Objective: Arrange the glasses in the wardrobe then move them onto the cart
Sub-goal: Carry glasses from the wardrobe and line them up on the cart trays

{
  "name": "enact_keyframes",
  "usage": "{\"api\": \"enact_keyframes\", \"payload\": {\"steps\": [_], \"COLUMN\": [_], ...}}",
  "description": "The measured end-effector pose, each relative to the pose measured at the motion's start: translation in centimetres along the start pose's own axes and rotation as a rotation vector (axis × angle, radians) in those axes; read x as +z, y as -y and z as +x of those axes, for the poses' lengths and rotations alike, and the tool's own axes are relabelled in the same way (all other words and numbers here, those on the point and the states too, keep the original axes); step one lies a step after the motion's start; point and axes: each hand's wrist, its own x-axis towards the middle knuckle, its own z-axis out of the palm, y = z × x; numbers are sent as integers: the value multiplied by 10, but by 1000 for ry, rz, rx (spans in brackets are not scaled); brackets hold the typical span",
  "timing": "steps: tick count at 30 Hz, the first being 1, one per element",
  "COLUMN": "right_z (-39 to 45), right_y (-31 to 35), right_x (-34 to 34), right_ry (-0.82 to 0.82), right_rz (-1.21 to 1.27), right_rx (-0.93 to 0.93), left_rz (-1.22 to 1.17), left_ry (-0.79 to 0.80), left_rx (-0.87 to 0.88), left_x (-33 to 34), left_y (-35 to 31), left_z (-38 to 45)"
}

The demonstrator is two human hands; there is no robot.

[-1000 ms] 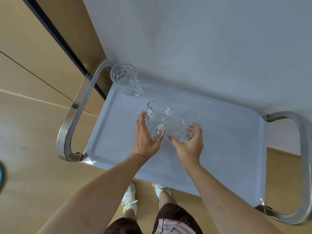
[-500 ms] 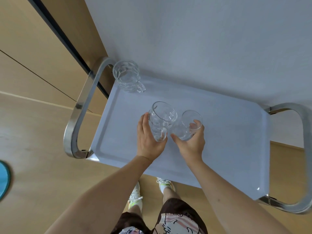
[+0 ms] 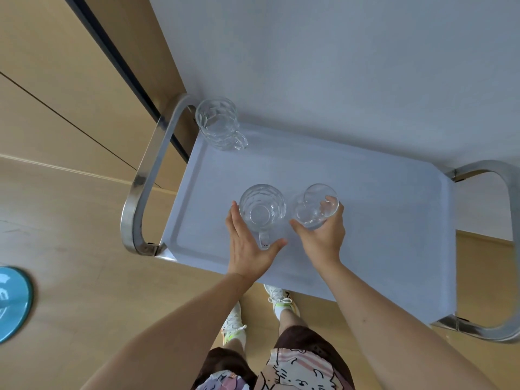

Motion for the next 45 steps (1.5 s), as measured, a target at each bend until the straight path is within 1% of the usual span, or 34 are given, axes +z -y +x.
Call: {"api": "enact_keyframes", "payload": {"steps": [3, 7, 9, 14, 17, 19, 21, 25, 27, 31, 36, 39, 45], "right_z": [0, 1, 1, 2, 3, 4, 5, 10, 12, 16, 17, 17, 18], "right_y": [0, 0, 0, 0, 1, 2, 2, 0, -1, 0, -1, -3, -2], "right_x": [-1, -3, -3, -5, -6, -7, -10, -15, -18, -22, -24, -24, -24], "right_ry": [8, 34, 44, 51, 59, 56, 52, 51, 54, 58, 68, 59, 54], "right_rz": [4, 18, 18, 6, -8, -6, -1, -16, -21, -5, 10, 11, 22], "right_rx": [4, 6, 13, -2, -14, -24, -24, -33, -33, -14, -11, -13, 1], "left_rz": [-38, 68, 145, 389, 496, 556, 585, 596, 579, 623, 728, 776, 924], "left_ry": [14, 54, 143, 434, 593, 663, 634, 431, 358, 289, 158, 125, 73], "left_rx": [6, 162, 220, 325, 259, 226, 227, 228, 244, 190, 171, 139, 143], "left_x": [-6, -30, -44, -62, -69, -73, -72, -65, -61, -49, -36, -34, -35], "left_y": [-6, -10, -16, -38, -54, -64, -72, -90, -101, -124, -139, -139, -131], "left_z": [-1, 16, 33, 70, 93, 107, 115, 131, 145, 175, 202, 213, 219]}}
